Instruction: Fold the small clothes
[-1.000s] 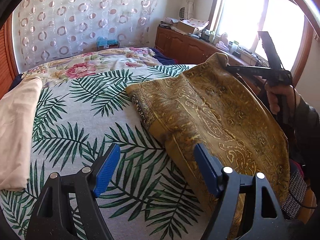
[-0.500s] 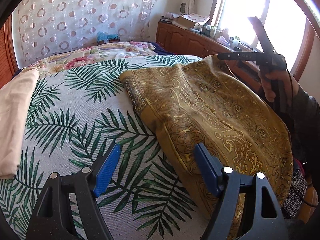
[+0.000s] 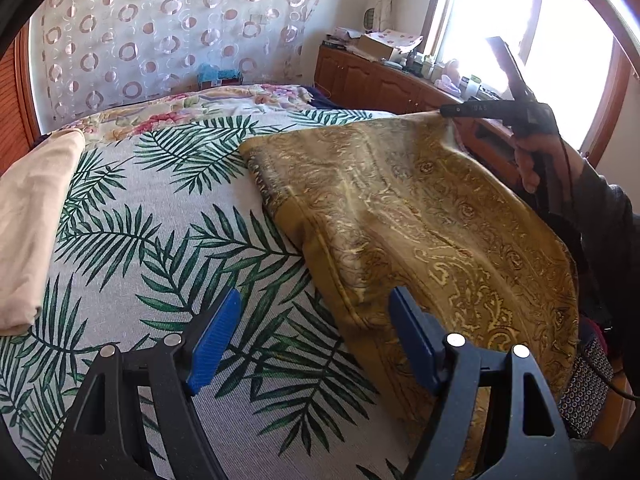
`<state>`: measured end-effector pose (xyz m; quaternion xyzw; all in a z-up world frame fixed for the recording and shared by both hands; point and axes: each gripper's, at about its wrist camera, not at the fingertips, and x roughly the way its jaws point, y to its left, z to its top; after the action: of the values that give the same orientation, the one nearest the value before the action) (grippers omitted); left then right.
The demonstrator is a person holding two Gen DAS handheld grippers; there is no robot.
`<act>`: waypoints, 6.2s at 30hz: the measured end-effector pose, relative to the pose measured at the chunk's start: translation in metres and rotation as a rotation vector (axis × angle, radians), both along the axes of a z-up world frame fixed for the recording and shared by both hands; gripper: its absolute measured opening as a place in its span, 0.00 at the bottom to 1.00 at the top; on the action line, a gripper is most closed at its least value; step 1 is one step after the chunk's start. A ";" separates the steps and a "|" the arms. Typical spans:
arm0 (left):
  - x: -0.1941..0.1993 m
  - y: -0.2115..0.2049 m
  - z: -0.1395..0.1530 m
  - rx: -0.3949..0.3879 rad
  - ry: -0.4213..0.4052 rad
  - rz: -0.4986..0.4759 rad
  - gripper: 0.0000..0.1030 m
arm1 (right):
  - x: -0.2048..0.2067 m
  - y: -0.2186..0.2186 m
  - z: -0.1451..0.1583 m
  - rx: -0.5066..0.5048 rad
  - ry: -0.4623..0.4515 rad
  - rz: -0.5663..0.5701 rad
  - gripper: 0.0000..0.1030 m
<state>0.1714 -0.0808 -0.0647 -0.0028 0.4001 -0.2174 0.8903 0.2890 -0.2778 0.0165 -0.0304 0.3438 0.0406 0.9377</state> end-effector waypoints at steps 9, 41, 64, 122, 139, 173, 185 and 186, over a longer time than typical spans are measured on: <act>-0.025 0.000 0.011 -0.008 -0.037 -0.029 0.75 | -0.114 0.000 0.007 -0.009 -0.031 0.057 0.44; -0.079 -0.007 0.005 0.001 -0.015 -0.060 0.75 | -0.272 -0.041 -0.018 0.097 0.038 0.093 0.05; -0.099 -0.027 -0.016 -0.014 0.035 -0.171 0.48 | -0.286 0.016 -0.009 0.009 -0.068 0.083 0.65; 0.082 -0.008 0.070 -0.151 -0.108 0.028 0.07 | -0.111 0.030 0.023 -0.063 -0.146 0.330 0.25; 0.111 -0.012 0.050 -0.087 -0.081 0.036 0.40 | -0.029 0.028 0.015 -0.002 -0.044 0.335 0.32; 0.140 0.001 0.011 0.028 -0.035 0.140 0.69 | -0.071 -0.029 0.024 0.100 0.001 0.173 0.04; 0.150 0.001 0.004 -0.029 0.027 0.120 0.67 | -0.043 -0.015 0.001 0.009 0.032 0.107 0.03; 0.153 0.000 -0.001 -0.034 0.049 0.118 0.66 | -0.046 -0.018 0.001 0.018 0.029 0.095 0.03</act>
<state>0.3242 -0.0804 -0.0655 -0.0470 0.4173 -0.1710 0.8913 0.2427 -0.2960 0.0178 -0.0379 0.3554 0.0886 0.9297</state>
